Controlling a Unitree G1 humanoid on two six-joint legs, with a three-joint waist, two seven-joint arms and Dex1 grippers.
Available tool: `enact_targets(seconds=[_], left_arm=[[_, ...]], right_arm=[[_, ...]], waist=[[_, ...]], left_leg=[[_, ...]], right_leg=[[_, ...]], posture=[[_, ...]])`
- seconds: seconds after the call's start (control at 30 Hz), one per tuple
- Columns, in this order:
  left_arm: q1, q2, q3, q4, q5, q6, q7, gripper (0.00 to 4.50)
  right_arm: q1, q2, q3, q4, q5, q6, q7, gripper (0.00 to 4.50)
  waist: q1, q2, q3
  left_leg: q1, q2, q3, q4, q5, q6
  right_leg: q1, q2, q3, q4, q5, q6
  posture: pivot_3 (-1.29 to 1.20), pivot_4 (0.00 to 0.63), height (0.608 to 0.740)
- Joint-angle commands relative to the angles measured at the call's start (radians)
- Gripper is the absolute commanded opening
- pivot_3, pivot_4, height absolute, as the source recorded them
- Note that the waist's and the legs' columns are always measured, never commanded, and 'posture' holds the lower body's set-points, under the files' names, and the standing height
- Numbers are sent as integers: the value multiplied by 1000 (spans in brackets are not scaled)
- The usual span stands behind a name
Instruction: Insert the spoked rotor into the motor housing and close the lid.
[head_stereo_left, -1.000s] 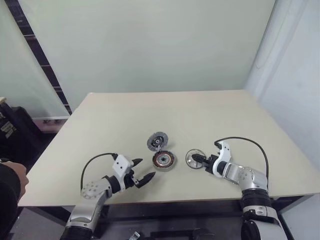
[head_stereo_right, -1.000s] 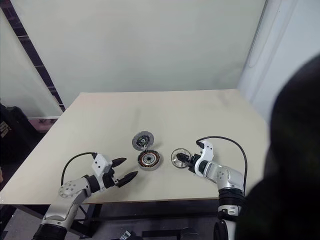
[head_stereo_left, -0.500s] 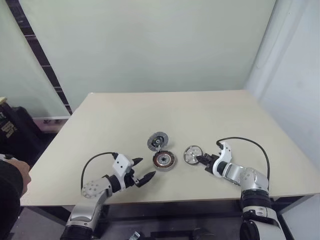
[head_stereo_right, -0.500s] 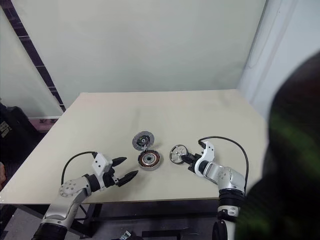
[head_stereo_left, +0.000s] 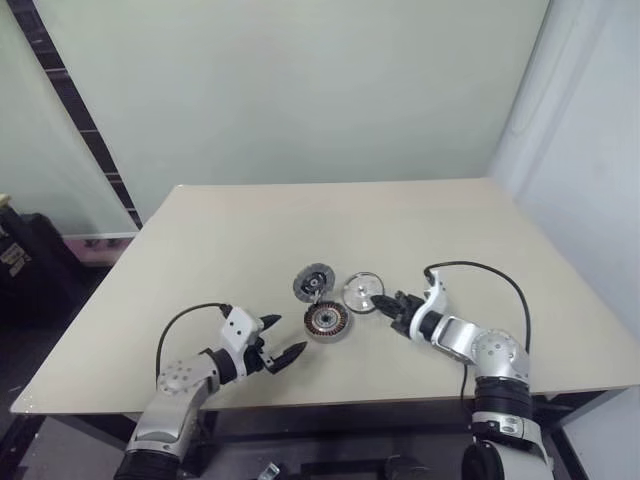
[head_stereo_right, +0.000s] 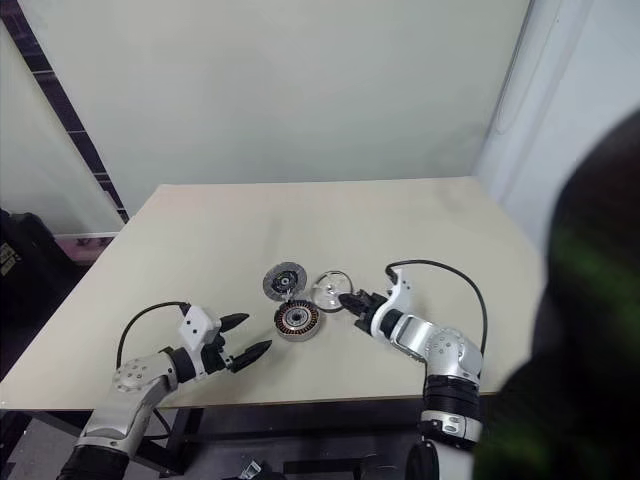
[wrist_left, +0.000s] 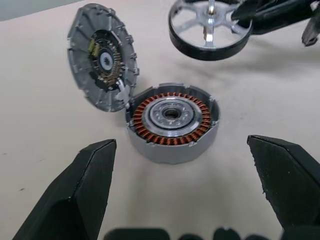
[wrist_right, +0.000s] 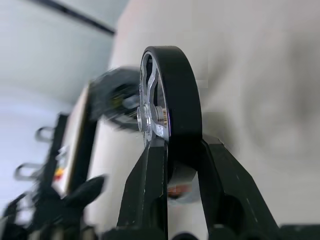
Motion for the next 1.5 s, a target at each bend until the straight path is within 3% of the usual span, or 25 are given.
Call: enact_targets(seconds=[0.03,0.5,1.43,1.5], left_arm=[[-14,9,25,-14,-11,-10,3,4500],[5,7,22,-58,-18,11,17,4500],[35,4,19,-102,-16,28,38,4500],[32,4,18,-99,-15,27,37,4500]], right_arm=[[-27,32,39,-68,33,19,-24,498],[-40,98,156,50,-34,-65,-41,498],[-141,82,191,305,-120,-213,-10,498],[-141,73,204,292,-123,-202,5,1217]], waist=[[0,0,0],[2,0,0],[-1,0,0],[-1,0,0]], left_leg=[[0,0,0,0,0,0],[-1,0,0,0,0,0],[-1,0,0,0,0,0],[-1,0,0,0,0,0]], right_leg=[[0,0,0,0,0,0],[-1,0,0,0,0,0],[-1,0,0,1,0,0],[-1,0,0,1,0,0]], posture=[[0,0,740],[0,0,740],[0,0,740],[0,0,740]])
